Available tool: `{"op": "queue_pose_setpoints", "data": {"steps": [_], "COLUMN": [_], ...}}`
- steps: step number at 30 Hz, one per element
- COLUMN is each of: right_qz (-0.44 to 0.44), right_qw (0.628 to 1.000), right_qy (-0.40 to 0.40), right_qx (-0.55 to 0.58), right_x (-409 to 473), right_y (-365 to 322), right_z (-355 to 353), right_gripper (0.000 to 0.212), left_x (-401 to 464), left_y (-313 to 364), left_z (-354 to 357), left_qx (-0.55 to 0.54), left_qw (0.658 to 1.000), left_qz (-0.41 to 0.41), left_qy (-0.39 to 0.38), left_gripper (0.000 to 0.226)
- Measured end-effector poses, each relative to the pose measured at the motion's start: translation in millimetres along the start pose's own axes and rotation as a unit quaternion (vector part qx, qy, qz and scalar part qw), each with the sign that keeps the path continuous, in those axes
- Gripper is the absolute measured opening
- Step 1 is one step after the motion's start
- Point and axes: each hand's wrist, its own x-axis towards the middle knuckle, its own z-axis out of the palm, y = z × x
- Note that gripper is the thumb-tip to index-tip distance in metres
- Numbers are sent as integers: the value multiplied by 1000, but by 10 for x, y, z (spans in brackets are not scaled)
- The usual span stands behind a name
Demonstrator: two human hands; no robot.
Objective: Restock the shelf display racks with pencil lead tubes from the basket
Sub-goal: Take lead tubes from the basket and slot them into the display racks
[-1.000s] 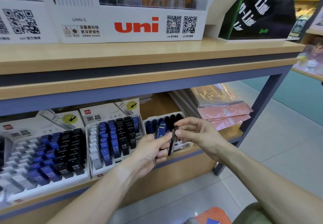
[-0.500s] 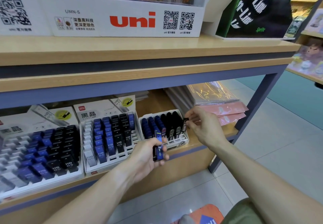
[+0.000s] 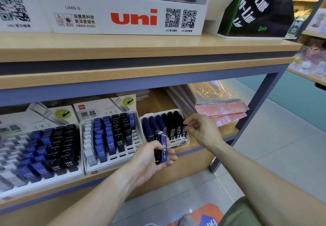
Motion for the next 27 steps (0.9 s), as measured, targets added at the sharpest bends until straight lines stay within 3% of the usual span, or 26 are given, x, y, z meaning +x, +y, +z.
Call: {"op": "queue_pose_setpoints", "data": {"steps": [6,12,18,21,23,25,27], "right_qz": [66,51,44,43,73,124,151], "right_qw": [996,998,998,994,996,979,945], "right_qy": [52,29,21,56,47,-48,-147], "right_qx": [3,5,-47,-83,4,155,249], "right_x": [15,9,-46,-82,-151,-254,-329], "right_y": [43,38,21,-95,-258,-456,-578], "right_z": [16,56,-8,-82,-115,-120,-72], "right_gripper": [25,17,31,33,20,14,22], "left_x": [-42,-90,-163,-194,-194,-189,-190], "left_y": [-16,-38,-45,-41,-44,-53,-67], "left_z": [-12,-23,-37,-60,-88,-103,-105], "left_qx": [-11,1,-6,-4,-8,-14,-11], "left_qw": [1000,1000,999,999,999,998,998], "left_qz": [10,3,7,14,11,5,3], "left_qy": [-20,-25,-35,-43,-49,-55,-63], "left_gripper": [27,25,24,24,27,29,29]}}
